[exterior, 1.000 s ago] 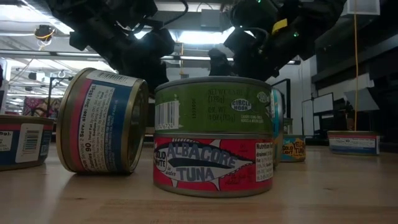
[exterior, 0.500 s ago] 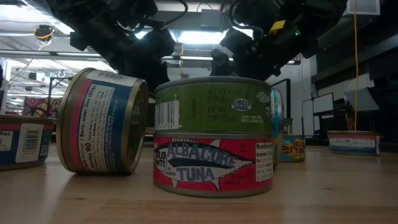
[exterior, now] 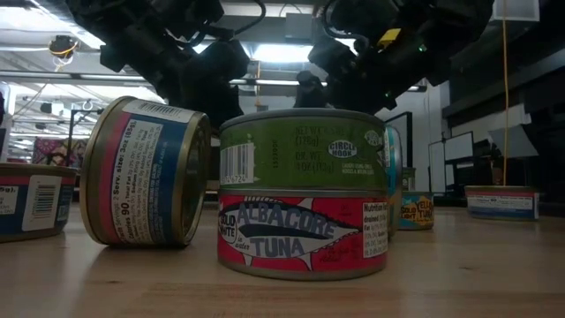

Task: Stack canned seafood by type on shelf
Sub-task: Put the blue pink tuna can on the shelf

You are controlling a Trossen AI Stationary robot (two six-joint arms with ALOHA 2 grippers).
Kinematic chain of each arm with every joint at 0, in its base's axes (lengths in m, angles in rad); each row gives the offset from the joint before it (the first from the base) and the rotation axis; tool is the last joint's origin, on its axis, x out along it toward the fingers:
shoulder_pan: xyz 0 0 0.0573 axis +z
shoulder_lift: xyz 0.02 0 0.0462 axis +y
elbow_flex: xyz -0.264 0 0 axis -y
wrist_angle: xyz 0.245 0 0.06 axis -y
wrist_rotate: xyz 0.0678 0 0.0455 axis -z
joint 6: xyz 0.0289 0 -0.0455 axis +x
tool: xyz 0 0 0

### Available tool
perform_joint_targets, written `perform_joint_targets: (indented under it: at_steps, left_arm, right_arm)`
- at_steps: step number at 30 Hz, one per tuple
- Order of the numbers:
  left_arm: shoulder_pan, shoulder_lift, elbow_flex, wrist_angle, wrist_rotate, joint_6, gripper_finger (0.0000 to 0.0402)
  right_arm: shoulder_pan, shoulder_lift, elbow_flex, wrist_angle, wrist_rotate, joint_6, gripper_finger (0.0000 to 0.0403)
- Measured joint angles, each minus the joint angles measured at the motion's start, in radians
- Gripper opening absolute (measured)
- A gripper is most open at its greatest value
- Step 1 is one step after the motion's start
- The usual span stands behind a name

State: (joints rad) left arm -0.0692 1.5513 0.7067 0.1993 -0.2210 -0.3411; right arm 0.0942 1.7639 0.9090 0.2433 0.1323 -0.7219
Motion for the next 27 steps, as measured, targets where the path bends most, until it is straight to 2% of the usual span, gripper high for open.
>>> perform_joint_targets:
  at_steps: [10, 15, 27]
  left_arm:
    - [0.0, 0.0, 0.0, 0.007, 0.0, -0.001, 0.0]
    - [0.0, 0.0, 0.0, 0.001, 0.0, -0.001, 0.0]
    - [0.0, 0.0, 0.0, 0.001, 0.001, 0.029, 0.0]
  right_arm:
    - [-0.003, 0.093, 0.087, -0.017, 0.112, 0.01, 0.0308]
    - [-0.002, 0.093, 0.098, -0.051, 0.122, 0.01, 0.03]
    - [-0.002, 0.092, 0.108, -0.105, 0.101, 0.011, 0.0173]
